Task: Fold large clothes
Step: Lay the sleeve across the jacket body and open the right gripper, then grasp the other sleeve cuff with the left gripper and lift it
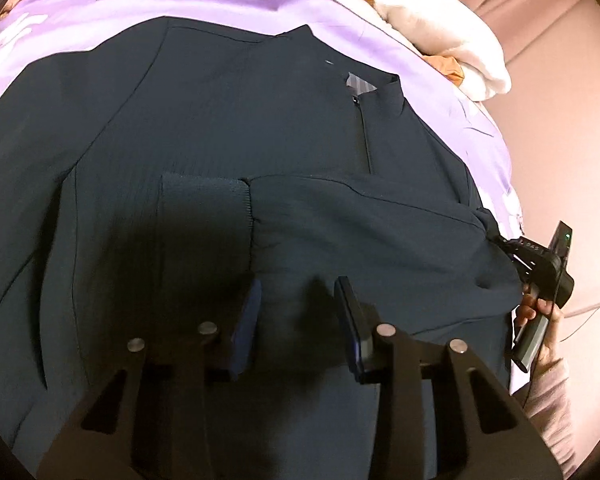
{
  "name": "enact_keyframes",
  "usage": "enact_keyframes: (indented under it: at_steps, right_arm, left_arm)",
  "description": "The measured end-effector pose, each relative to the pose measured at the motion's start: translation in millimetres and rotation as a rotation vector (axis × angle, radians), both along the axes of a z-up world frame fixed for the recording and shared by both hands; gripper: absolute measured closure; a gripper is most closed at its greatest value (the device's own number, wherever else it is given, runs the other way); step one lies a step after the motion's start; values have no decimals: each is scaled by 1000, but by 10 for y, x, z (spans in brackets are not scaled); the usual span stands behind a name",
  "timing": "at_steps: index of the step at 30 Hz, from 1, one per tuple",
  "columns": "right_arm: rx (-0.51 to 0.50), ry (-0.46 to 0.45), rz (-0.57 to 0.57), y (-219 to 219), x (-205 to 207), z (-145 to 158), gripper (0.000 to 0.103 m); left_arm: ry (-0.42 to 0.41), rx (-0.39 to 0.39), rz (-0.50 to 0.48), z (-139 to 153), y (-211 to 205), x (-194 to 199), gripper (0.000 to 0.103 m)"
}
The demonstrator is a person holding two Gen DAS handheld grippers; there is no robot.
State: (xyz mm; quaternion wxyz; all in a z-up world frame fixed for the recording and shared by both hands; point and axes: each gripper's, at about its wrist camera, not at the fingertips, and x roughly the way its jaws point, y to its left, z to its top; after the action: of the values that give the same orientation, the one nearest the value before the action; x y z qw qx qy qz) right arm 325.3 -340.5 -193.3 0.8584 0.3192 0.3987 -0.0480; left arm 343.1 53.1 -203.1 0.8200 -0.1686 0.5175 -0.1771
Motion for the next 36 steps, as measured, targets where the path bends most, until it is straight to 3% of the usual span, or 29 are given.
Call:
enact_keyframes:
  at_steps: [2, 5, 7, 9, 12, 14, 17, 18, 20, 22, 24, 27, 31, 36]
  right_arm:
    - [-35, -11, 15, 88, 21, -8, 98]
    - [-6, -41, -31, 84, -43, 126, 92]
    - [-70, -123, -57, 135, -203, 360, 91]
    - [-72, -196, 74, 381, -319, 543, 91]
    - [-156, -161, 236, 806, -428, 563, 91]
    - [-221, -89, 312, 1035, -494, 409, 91]
    - [-360, 33, 340, 1150, -511, 74, 91]
    - [-379, 38, 344, 1147, -520, 5, 96]
    - [-380, 15, 317, 1119, -574, 4, 96]
    - [-327, 24, 283, 1160, -587, 95, 90]
    - [-261, -30, 297, 1248, -708, 218, 77]
    - [-255, -128, 337, 1435, -1017, 399, 57]
    - [-196, -170, 370, 1622, -1470, 408, 56]
    - [-107, -221, 400, 1843, -1929, 360, 52]
  left_arm:
    - [4, 6, -6, 15, -5, 15, 63]
    - [16, 8, -15, 32, 7, 47, 62]
    - [12, 14, -22, 33, 11, 33, 62]
    - [2, 26, -29, 30, 5, 7, 62]
    - [-9, 39, -37, 26, -22, 5, 62]
    - [-19, 58, -53, 6, -43, -8, 62]
    - [-30, 82, -76, -16, -72, -12, 62]
    - [-25, 102, -63, -1, -66, -21, 55]
    - [-25, 130, -35, 57, -16, -82, 47]
    - [-50, 108, -13, 159, 106, -236, 45]
    - [-79, 64, 11, 305, 324, -537, 26]
    - [-131, 2, 81, 456, 715, -1050, 14]
    - [-125, -84, 181, 510, 1344, -1737, 14]
    - [-154, -136, 434, 544, 2400, -2728, 14]
